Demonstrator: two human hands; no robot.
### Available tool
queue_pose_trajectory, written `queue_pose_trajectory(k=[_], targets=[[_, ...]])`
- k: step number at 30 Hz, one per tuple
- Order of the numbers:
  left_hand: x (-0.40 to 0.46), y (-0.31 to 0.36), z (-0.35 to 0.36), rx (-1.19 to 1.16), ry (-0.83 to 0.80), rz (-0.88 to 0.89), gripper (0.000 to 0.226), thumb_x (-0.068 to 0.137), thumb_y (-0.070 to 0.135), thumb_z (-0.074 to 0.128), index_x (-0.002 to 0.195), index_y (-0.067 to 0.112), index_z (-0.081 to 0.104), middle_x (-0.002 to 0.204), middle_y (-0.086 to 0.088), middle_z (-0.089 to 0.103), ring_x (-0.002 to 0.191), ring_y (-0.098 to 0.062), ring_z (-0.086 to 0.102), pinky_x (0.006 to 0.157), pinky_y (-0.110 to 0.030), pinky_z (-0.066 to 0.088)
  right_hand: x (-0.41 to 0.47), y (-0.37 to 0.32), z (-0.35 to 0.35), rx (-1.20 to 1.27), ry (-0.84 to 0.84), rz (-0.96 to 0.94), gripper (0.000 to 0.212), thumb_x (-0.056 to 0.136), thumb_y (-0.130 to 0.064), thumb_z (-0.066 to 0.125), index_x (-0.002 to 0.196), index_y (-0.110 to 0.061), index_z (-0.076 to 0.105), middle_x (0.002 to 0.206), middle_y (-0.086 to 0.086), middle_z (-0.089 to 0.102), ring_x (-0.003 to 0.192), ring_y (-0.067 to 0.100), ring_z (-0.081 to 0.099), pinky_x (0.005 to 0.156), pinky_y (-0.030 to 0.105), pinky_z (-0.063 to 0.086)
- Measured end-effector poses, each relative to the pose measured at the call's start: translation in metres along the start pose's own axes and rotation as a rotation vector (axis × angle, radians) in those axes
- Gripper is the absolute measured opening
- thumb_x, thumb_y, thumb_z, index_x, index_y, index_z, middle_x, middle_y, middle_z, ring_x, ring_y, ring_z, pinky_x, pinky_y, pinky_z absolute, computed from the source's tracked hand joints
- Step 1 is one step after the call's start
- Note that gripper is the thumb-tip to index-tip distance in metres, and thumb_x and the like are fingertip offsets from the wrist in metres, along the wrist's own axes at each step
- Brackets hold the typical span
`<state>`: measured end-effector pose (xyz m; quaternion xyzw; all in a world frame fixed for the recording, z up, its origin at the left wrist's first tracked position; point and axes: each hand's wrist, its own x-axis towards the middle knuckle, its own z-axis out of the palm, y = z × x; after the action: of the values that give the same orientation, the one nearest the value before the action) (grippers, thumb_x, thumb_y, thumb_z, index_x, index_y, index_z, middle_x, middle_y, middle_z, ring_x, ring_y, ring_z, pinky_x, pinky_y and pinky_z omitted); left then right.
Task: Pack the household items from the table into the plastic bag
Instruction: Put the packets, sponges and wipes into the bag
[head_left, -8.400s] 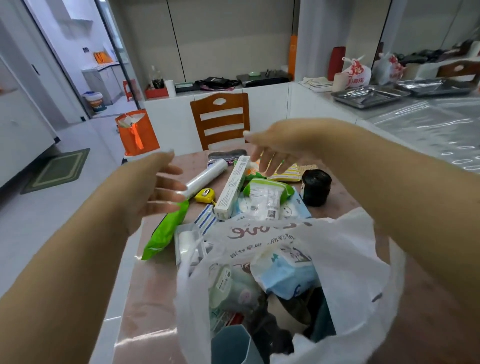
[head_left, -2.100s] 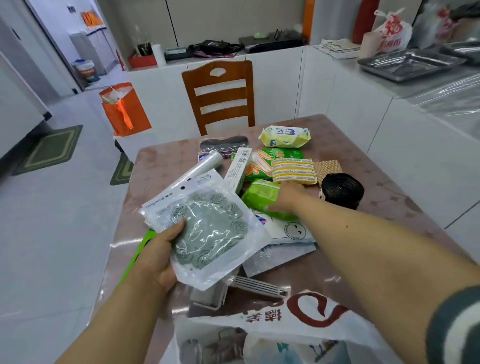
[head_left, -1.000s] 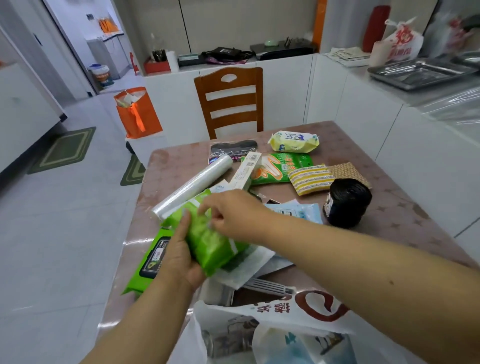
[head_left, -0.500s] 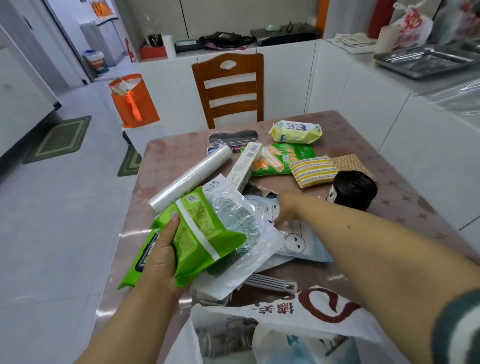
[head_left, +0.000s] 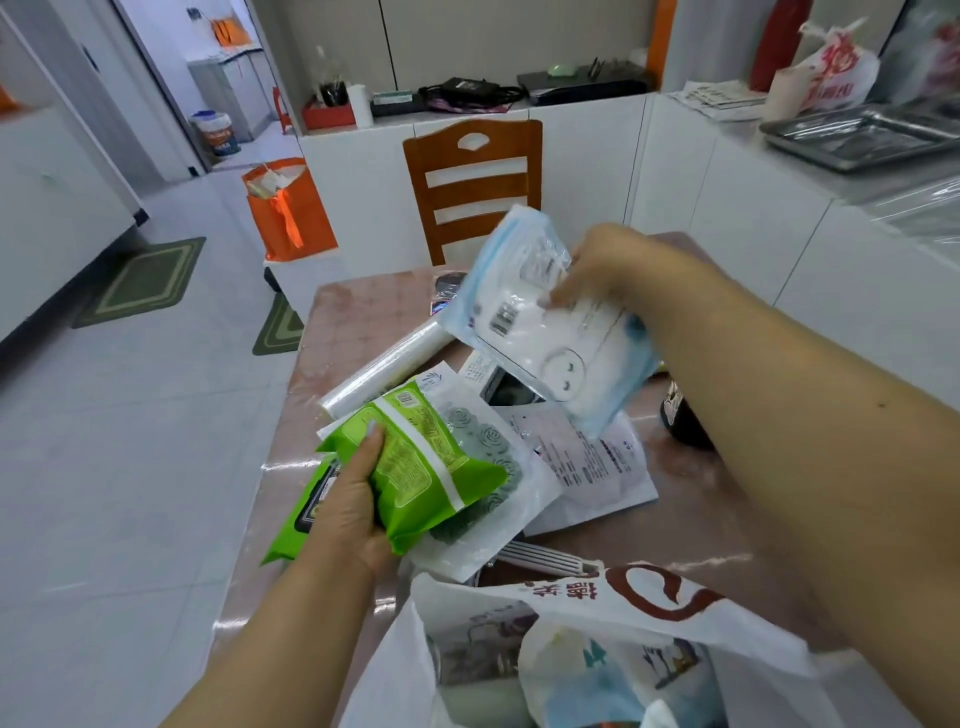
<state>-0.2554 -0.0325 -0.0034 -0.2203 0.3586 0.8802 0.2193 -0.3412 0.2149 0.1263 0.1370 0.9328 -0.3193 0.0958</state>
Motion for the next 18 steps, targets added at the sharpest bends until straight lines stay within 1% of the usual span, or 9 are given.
queue_pose_trajectory(k=[3, 6, 8, 9, 10, 12, 14, 16, 18], targets=[[-0.001, 0.001, 0.002, -0.002, 0.027, 0.012, 0.051, 0.084, 0.038, 0.063, 0.130, 0.015, 0.059, 0.123, -0.017, 0.066, 0.104, -0.038, 0.066, 0.057, -0.053, 0.057, -0.005, -0.004, 0.007, 0.379, -0.146, 0.015, 0.070, 0.041, -0.035, 0.093, 0.100, -0.009, 0.067, 0.091, 0.012, 0.074, 0.085, 0.032, 0.071, 0.086, 0.048, 0.055], [-0.002, 0.001, 0.005, -0.004, 0.029, 0.018, 0.049, 0.086, 0.040, 0.062, 0.129, 0.016, 0.060, 0.123, -0.016, 0.066, 0.109, -0.036, 0.064, 0.063, -0.057, 0.057, -0.009, 0.002, 0.049, 0.630, -0.356, 0.102, 0.043, 0.061, -0.021, 0.086, 0.098, -0.006, 0.068, 0.089, 0.014, 0.075, 0.085, 0.029, 0.072, 0.087, 0.047, 0.055], [-0.004, 0.001, 0.007, -0.006, 0.005, 0.010, 0.051, 0.086, 0.045, 0.060, 0.129, 0.018, 0.060, 0.124, -0.015, 0.066, 0.109, -0.034, 0.064, 0.068, -0.059, 0.057, -0.012, 0.008, 0.081, 0.630, -0.422, 0.128, 0.057, 0.055, -0.031, 0.091, 0.101, -0.006, 0.068, 0.098, 0.014, 0.074, 0.091, 0.029, 0.070, 0.091, 0.048, 0.053], [-0.005, 0.001, 0.008, -0.003, -0.011, 0.004, 0.053, 0.084, 0.048, 0.059, 0.129, 0.018, 0.061, 0.124, -0.015, 0.066, 0.108, -0.034, 0.064, 0.068, -0.059, 0.057, -0.010, 0.011, 0.093, 0.568, -0.417, 0.121, 0.070, 0.045, -0.041, 0.093, 0.102, -0.009, 0.067, 0.100, 0.011, 0.073, 0.093, 0.028, 0.068, 0.090, 0.046, 0.053], [-0.006, 0.000, 0.009, -0.002, -0.025, 0.002, 0.056, 0.083, 0.050, 0.058, 0.128, 0.017, 0.061, 0.121, -0.016, 0.067, 0.104, -0.034, 0.066, 0.065, -0.057, 0.058, -0.011, 0.015, 0.101, 0.478, -0.411, 0.086, 0.071, 0.045, -0.049, 0.091, 0.099, -0.012, 0.066, 0.100, 0.004, 0.071, 0.095, 0.026, 0.065, 0.087, 0.041, 0.052], [-0.010, -0.001, 0.012, 0.005, -0.052, 0.008, 0.056, 0.082, 0.053, 0.056, 0.124, 0.015, 0.063, 0.108, -0.017, 0.072, 0.088, -0.035, 0.071, 0.056, -0.052, 0.058, -0.014, 0.019, 0.104, 0.352, -0.403, 0.035, 0.053, 0.065, -0.054, 0.080, 0.100, -0.019, 0.061, 0.101, -0.010, 0.059, 0.104, 0.022, 0.054, 0.086, 0.033, 0.043], [-0.013, 0.000, 0.014, 0.003, -0.084, 0.015, 0.052, 0.087, 0.053, 0.052, 0.120, 0.014, 0.064, 0.098, -0.017, 0.075, 0.079, -0.035, 0.073, 0.053, -0.049, 0.057, -0.012, 0.026, 0.105, 0.413, -0.485, 0.086, 0.065, 0.067, -0.056, 0.078, 0.118, -0.019, 0.060, 0.114, -0.007, 0.058, 0.115, 0.022, 0.052, 0.098, 0.036, 0.041], [-0.014, 0.000, 0.015, -0.003, -0.120, 0.018, 0.052, 0.089, 0.053, 0.050, 0.121, 0.013, 0.064, 0.101, -0.017, 0.074, 0.084, -0.035, 0.073, 0.057, -0.050, 0.058, -0.012, 0.030, 0.108, 0.624, -0.591, 0.165, 0.057, 0.069, -0.046, 0.080, 0.115, -0.017, 0.065, 0.111, 0.004, 0.070, 0.102, 0.024, 0.064, 0.096, 0.041, 0.048], [-0.012, 0.001, 0.015, -0.003, -0.138, 0.010, 0.055, 0.090, 0.053, 0.050, 0.127, 0.014, 0.061, 0.115, -0.018, 0.070, 0.101, -0.037, 0.068, 0.069, -0.054, 0.058, -0.012, 0.034, 0.113, 0.806, -0.636, 0.186, 0.033, 0.076, -0.033, 0.075, 0.102, -0.013, 0.070, 0.090, 0.007, 0.075, 0.081, 0.023, 0.071, 0.084, 0.037, 0.055]])
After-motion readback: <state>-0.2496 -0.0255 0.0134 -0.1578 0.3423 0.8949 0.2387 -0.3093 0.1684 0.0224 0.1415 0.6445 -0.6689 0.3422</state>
